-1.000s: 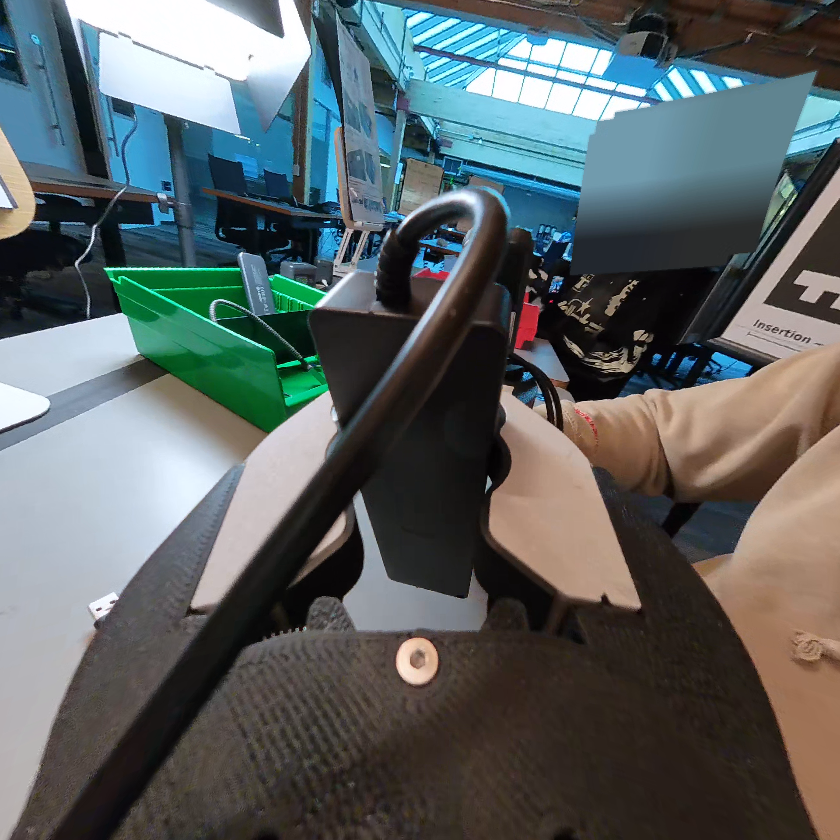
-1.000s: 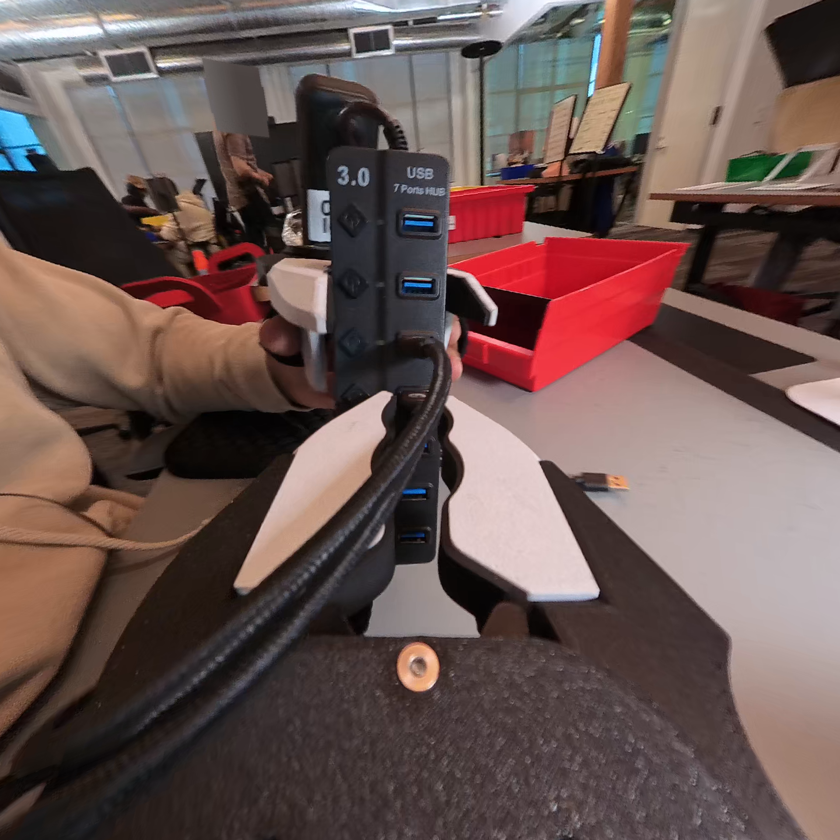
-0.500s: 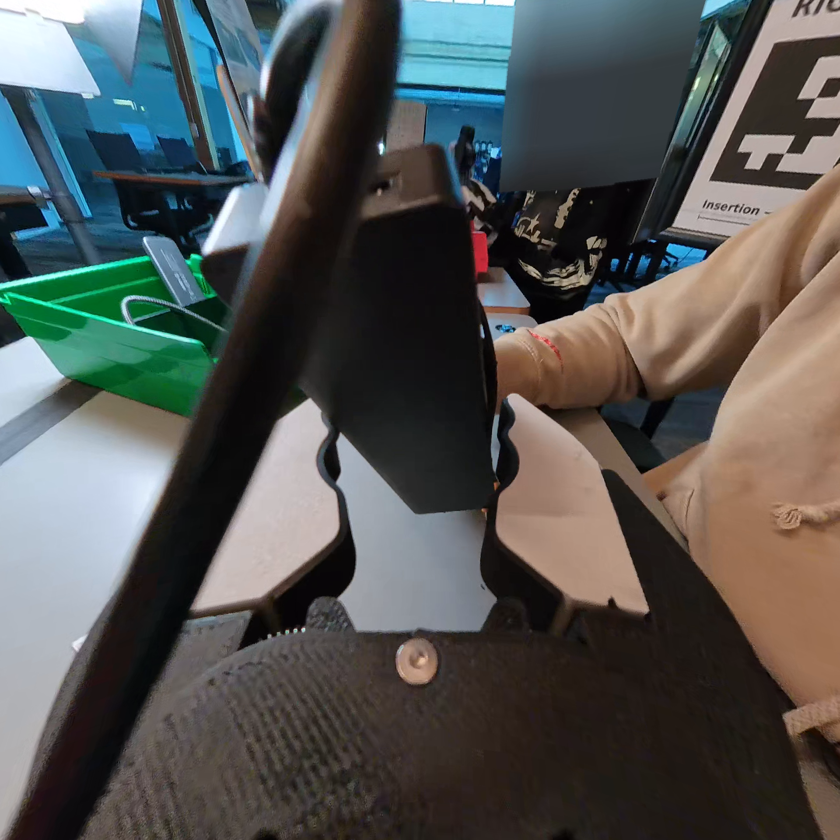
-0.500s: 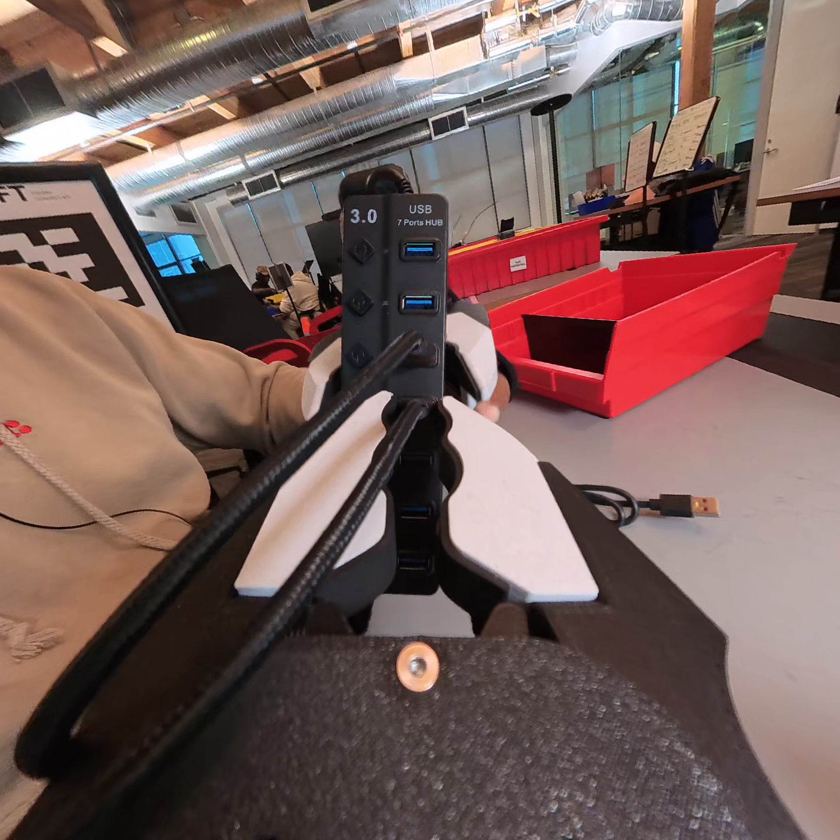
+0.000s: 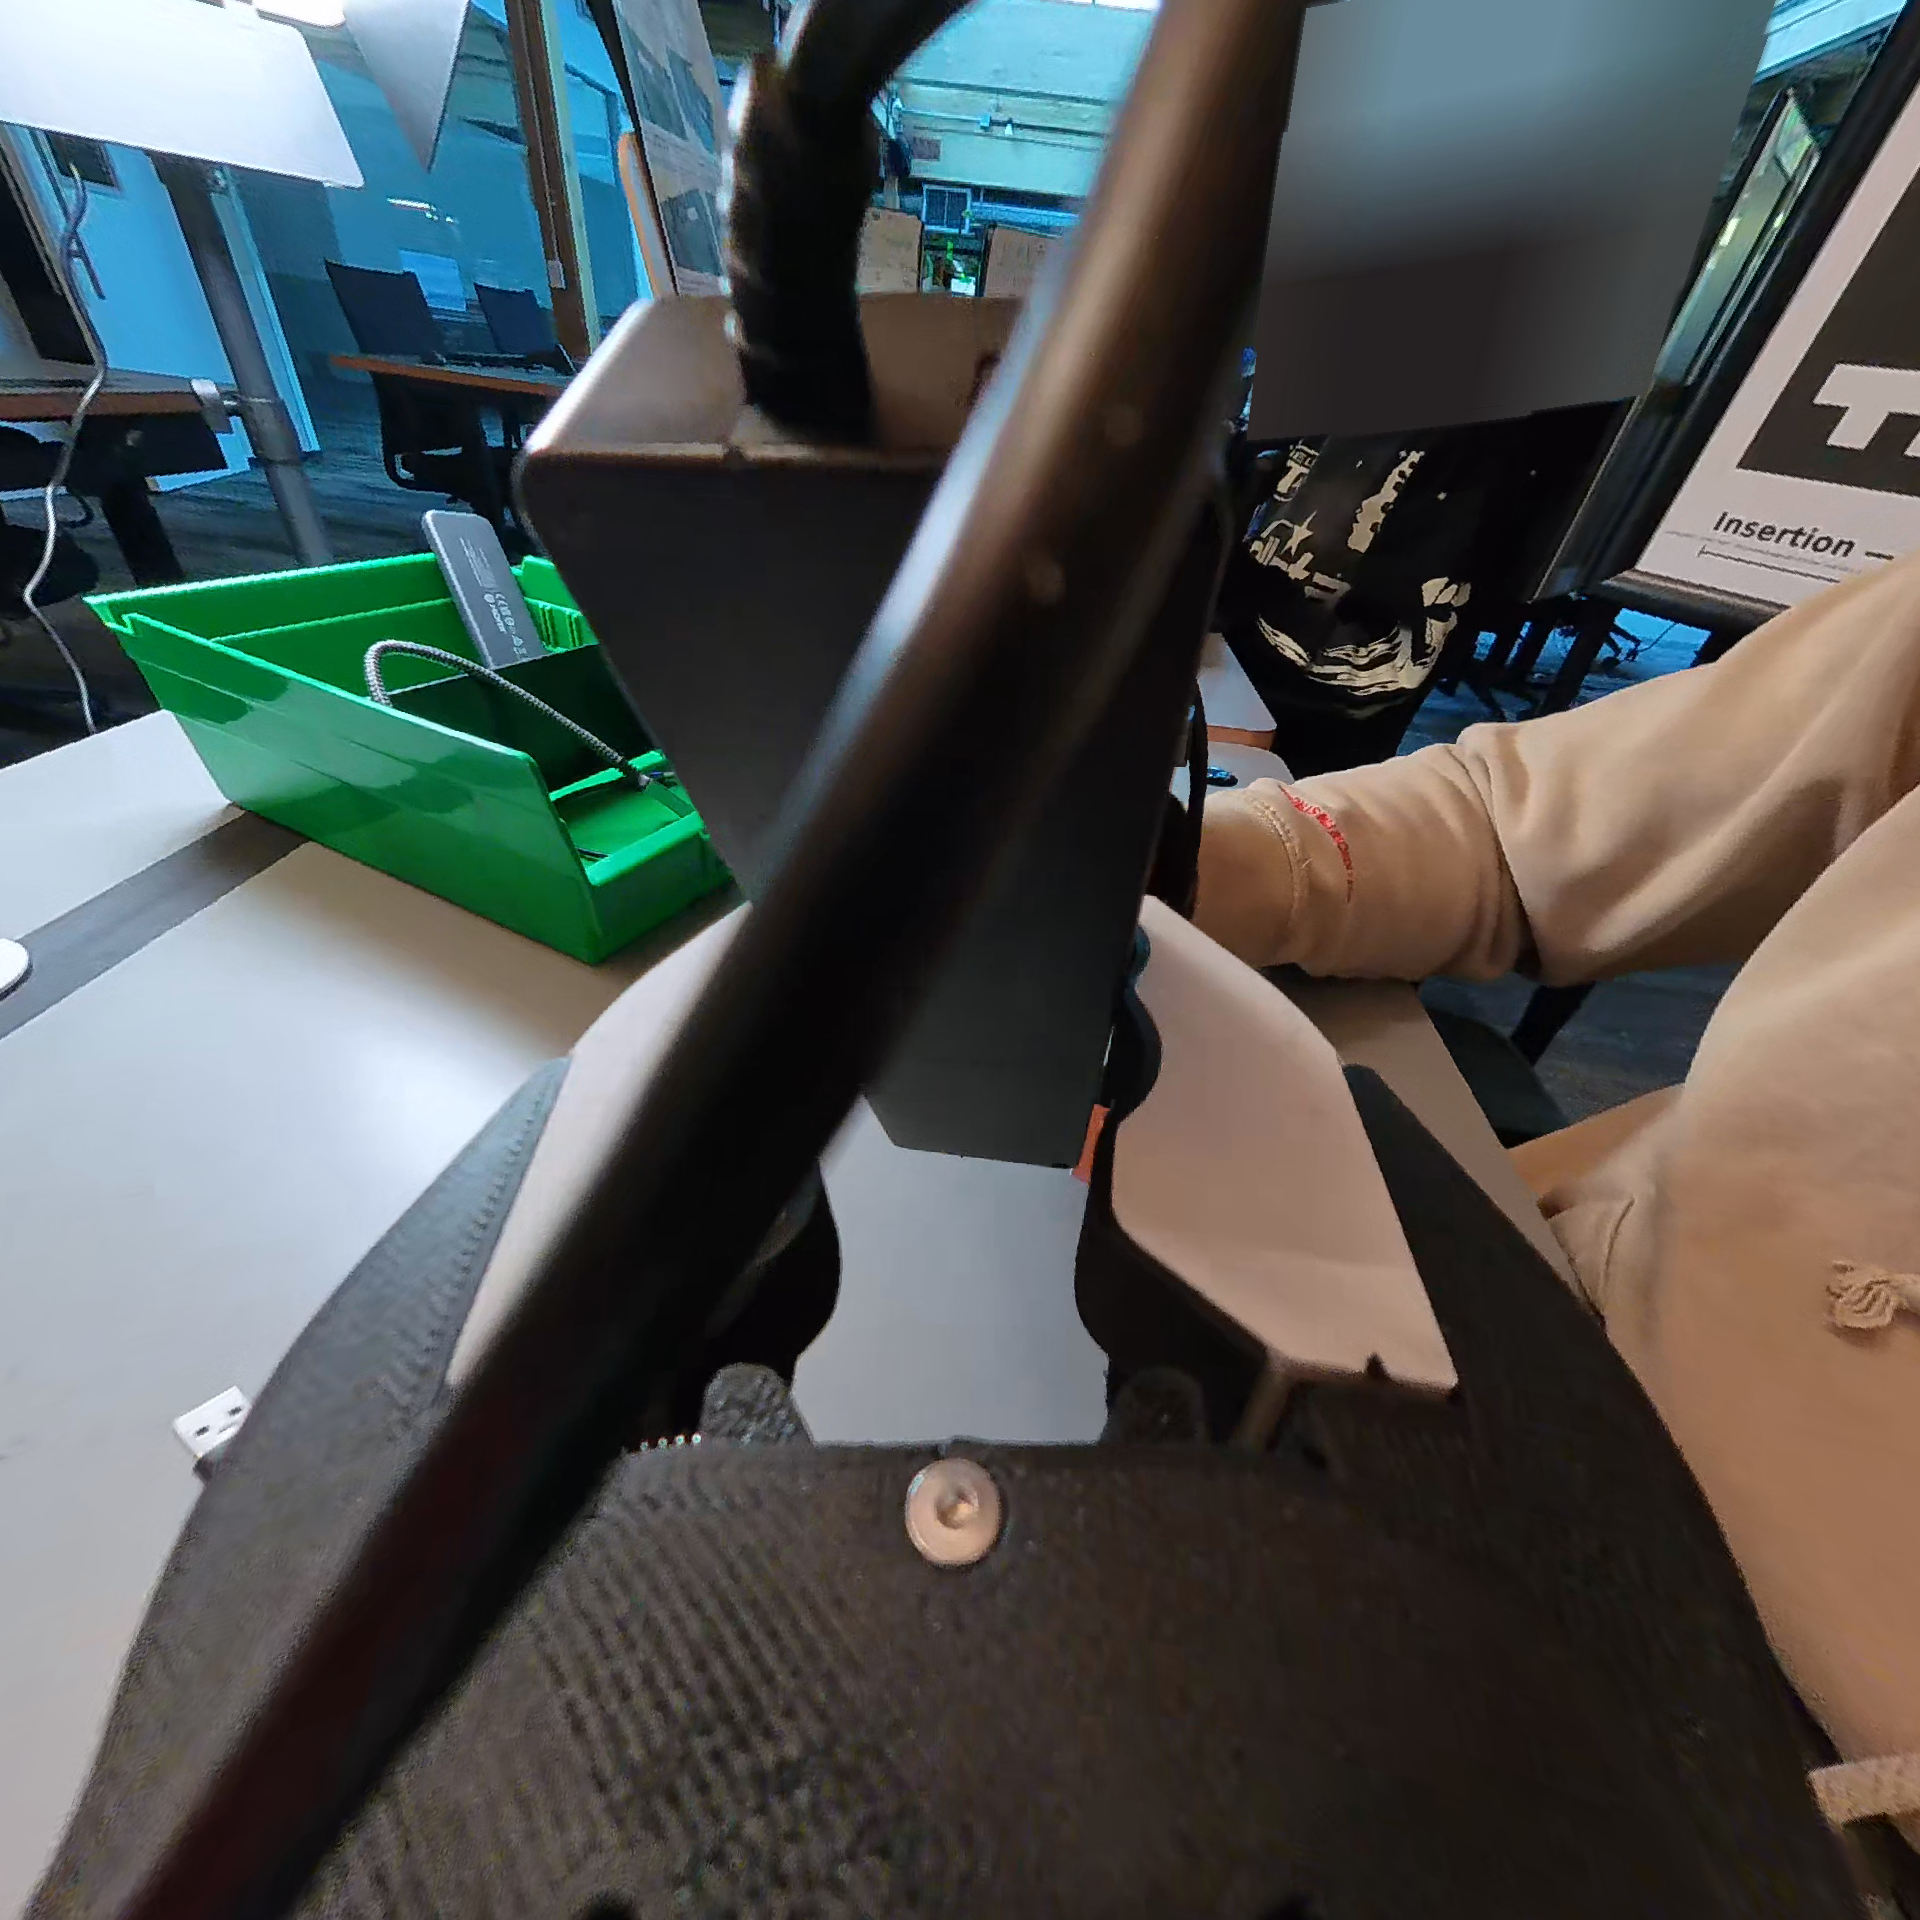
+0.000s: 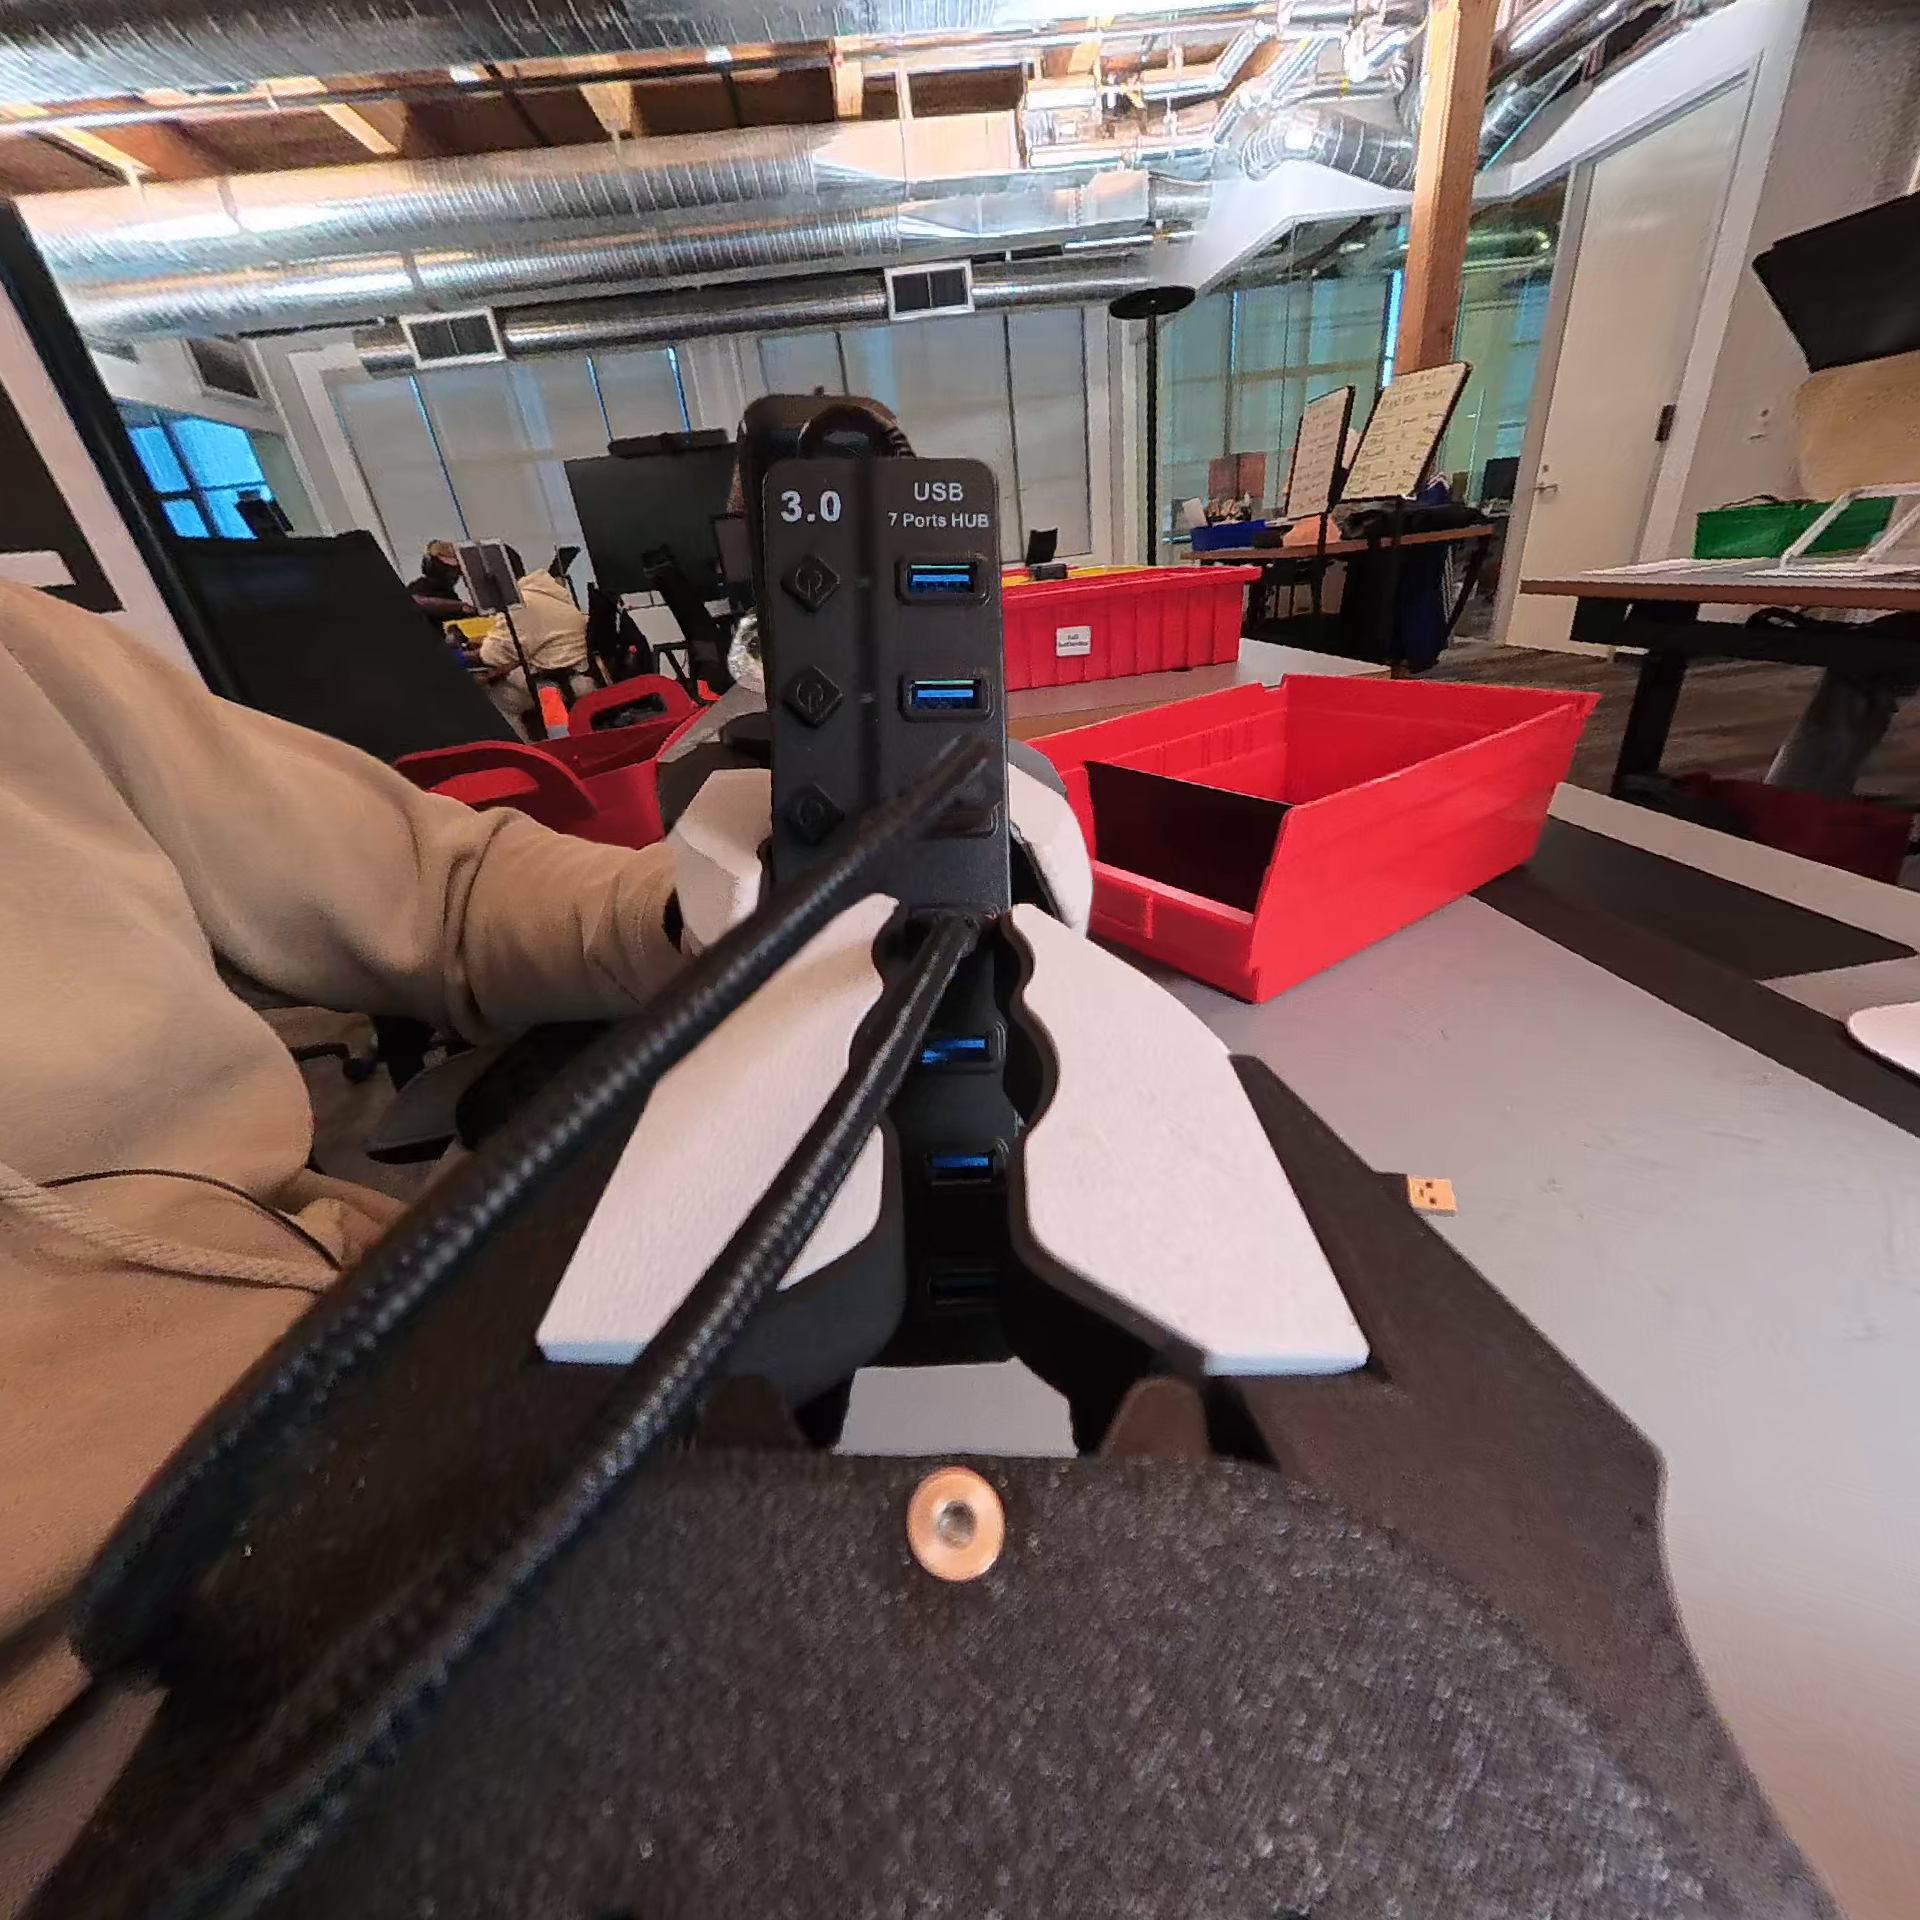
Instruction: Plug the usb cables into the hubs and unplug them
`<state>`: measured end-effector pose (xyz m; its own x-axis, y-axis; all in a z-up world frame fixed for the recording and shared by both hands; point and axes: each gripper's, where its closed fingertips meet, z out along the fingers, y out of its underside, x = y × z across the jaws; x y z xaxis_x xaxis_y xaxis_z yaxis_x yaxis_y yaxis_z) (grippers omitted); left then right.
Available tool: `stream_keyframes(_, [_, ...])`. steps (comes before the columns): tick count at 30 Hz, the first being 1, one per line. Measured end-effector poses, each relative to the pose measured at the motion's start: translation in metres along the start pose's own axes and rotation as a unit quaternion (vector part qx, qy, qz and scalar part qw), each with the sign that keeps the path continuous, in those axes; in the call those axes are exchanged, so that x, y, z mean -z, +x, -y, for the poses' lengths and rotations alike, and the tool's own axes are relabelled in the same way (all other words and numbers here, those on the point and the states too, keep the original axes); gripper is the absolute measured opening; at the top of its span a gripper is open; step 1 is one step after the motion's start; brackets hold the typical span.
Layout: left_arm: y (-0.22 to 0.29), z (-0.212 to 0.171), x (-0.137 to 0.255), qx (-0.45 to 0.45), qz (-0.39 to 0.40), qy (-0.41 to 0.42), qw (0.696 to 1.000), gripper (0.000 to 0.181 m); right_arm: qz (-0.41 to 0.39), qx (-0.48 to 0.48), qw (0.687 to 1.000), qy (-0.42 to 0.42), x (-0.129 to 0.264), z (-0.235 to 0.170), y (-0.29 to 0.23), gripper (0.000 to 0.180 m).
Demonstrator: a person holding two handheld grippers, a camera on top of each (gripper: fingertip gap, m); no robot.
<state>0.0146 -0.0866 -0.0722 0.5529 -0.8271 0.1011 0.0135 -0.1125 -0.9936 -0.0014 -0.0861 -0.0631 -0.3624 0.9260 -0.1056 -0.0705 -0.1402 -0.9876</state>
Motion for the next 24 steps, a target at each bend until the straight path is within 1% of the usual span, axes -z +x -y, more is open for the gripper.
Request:
stream_keyframes(3, [0.002,0.005,-0.001,-0.005,0.009,0.005,1.0,0.056,0.004,0.006,1.0,0.014,0.002,0.006,-0.002,0.016])
stream_keyframes(4, [-0.002,0.006,0.002,0.0,0.023,0.01,1.0,0.056,-0.01,0.006,0.999,0.048,0.008,0.017,0.003,0.016])
stream_keyframes(5, [-0.012,0.007,0.008,0.01,0.044,0.016,0.999,0.055,-0.025,-0.01,0.995,0.099,0.024,0.037,0.012,0.015])
stream_keyframes(6, [-0.022,0.006,0.017,0.026,0.058,0.018,0.998,0.055,-0.037,-0.004,0.993,0.116,0.04,0.053,0.021,0.015])
stream_keyframes(7, [-0.029,0.004,0.024,0.038,0.064,0.018,0.997,0.055,-0.064,0.031,0.992,0.104,0.053,0.062,0.028,0.015])
stream_keyframes(9, [-0.033,0.004,0.035,0.04,0.073,0.025,0.996,0.055,-0.121,0.074,0.99,0.026,0.066,0.06,0.045,0.015])
stream_keyframes(12, [-0.028,0.008,0.039,0.037,0.066,0.035,0.996,0.056,-0.226,0.114,0.963,-0.094,0.094,0.05,0.084,0.015])
stream_keyframes(13, [-0.026,0.008,0.04,0.034,0.064,0.035,0.997,0.056,-0.25,0.11,0.952,-0.135,0.105,0.047,0.096,0.015])
stream_keyframes(15, [-0.023,0.005,0.041,0.037,0.059,0.032,0.997,0.056,-0.283,0.096,0.935,-0.191,0.123,0.048,0.117,0.015])
stream_keyframes(17, [-0.021,-0.001,0.042,0.037,0.062,0.024,0.997,0.056,-0.304,0.083,0.914,-0.256,0.139,0.051,0.135,0.016])
stream_keyframes(19, [-0.02,-0.007,0.043,0.039,0.062,0.019,0.997,0.056,-0.328,0.08,0.887,-0.316,0.156,0.056,0.156,0.016])
stream_keyframes(20, [-0.019,-0.008,0.043,0.04,0.06,0.019,0.997,0.056,-0.336,0.068,0.868,-0.359,0.166,0.054,0.166,0.016])
stream_keyframes(22, [-0.018,-0.009,0.044,0.039,0.056,0.019,0.997,0.056,-0.357,0.046,0.824,-0.438,0.187,0.048,0.186,0.016])
stream_keyframes(24, [-0.019,-0.01,0.044,0.037,0.058,0.019,0.997,0.056,-0.371,0.009,0.775,-0.511,0.209,0.033,0.205,0.016])
